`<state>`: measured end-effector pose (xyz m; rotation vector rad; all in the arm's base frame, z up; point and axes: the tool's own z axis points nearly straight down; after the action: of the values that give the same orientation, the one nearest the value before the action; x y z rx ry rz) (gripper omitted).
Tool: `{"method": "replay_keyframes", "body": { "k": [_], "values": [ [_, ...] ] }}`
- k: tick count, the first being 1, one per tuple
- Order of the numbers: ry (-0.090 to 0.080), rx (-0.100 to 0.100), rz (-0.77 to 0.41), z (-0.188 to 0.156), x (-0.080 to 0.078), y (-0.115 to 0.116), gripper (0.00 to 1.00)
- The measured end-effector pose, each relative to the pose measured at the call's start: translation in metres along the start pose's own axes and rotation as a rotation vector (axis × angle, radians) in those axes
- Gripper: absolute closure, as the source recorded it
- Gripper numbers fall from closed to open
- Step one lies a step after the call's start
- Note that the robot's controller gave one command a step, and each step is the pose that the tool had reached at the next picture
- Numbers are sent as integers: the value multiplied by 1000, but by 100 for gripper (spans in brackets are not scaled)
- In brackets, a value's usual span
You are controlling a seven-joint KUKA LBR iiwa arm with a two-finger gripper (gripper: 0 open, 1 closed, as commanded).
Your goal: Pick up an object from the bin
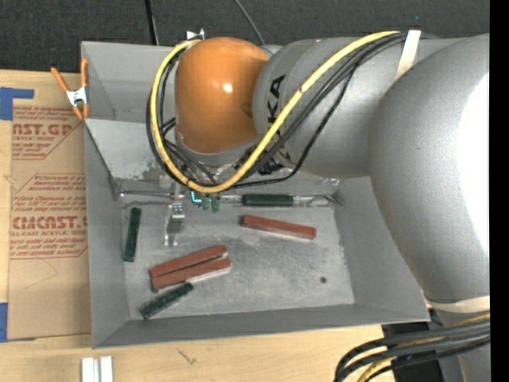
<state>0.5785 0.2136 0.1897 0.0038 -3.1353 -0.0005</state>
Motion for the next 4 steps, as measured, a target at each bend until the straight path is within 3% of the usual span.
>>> {"method": "replay_keyframes", "body": {
  "k": [1,2,3,4],
  "values": [
    [-8,-1,2,-4,-2,-1,0],
    [-11,-1,-242,18,26,-29,0],
    [-6,1,-399,61,32,-49,0],
    [-6,1,-518,55,41,-47,0]
  ]
}}
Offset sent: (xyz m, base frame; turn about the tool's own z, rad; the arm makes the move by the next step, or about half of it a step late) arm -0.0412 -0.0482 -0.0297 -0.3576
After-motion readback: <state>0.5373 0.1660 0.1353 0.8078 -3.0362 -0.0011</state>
